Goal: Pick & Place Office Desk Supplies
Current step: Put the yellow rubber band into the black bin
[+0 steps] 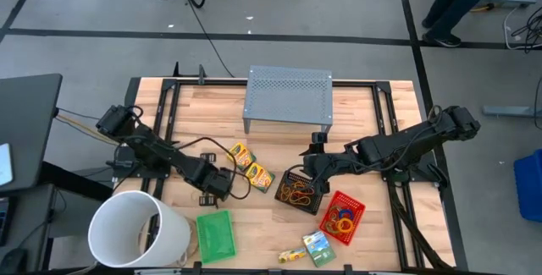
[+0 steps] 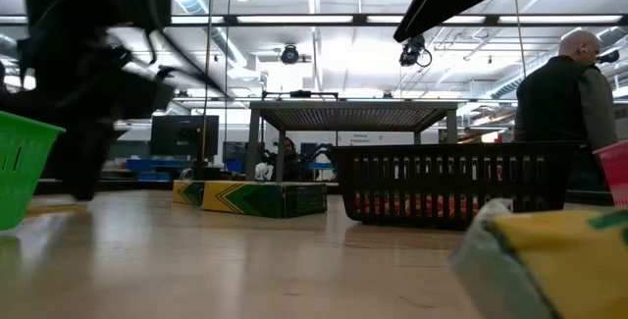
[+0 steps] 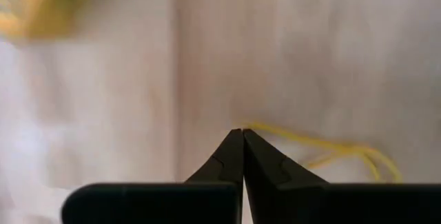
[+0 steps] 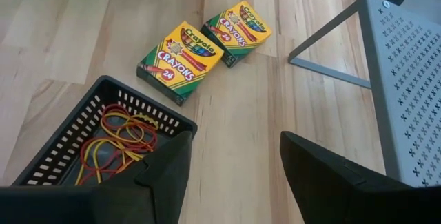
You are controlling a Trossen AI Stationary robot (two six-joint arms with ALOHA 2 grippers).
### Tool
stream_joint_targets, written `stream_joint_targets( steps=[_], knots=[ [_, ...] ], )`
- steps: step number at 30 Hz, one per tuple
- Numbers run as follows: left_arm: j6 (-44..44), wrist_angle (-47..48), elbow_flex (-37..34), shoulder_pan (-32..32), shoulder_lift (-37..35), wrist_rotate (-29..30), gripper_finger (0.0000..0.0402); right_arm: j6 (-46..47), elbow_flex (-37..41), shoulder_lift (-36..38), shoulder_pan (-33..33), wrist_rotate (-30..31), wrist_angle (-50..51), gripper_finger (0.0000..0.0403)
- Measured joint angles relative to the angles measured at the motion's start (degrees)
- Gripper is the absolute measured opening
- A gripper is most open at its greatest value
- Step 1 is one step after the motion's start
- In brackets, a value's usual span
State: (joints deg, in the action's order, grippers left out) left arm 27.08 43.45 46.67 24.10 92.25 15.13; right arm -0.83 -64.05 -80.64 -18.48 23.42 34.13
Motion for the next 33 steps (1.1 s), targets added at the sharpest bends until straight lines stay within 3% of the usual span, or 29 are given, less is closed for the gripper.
stream_joint_targets(
  steps=[6,10,13,17,27,30,33],
  knots=[
    [-2.00,1.96,5.10,0.69,-0.18,3.72,0.0002,0.16,0.00,0.00,0.02,0.00,0.02,0.0231],
    [-2.70,2.04,5.67,0.65,-0.23,-1.43,0.0002,0.17,0.00,0.00,0.02,-0.02,0.29,0.0231],
    [-1.52,2.17,4.73,0.67,-0.23,-1.70,0.0009,0.16,0.00,0.00,0.00,-0.02,0.44,0.0231],
    [0.82,2.34,2.50,0.31,-0.23,-1.66,0.0044,-0.04,0.00,0.00,0.02,-0.02,0.44,0.0231],
    [0.99,-1.62,-3.82,-2.60,-0.78,-1.30,0.0185,-0.06,0.00,0.00,0.02,-0.02,0.42,0.0231],
    [0.37,-2.22,-4.83,-3.24,-0.82,-1.90,0.0195,-0.06,0.00,0.00,0.02,-0.02,0.42,0.0231],
    [-1.26,-3.02,-5.09,-3.24,-0.82,-3.69,0.0176,-0.02,0.00,0.00,0.01,-0.02,0.42,0.0231]
  ],
)
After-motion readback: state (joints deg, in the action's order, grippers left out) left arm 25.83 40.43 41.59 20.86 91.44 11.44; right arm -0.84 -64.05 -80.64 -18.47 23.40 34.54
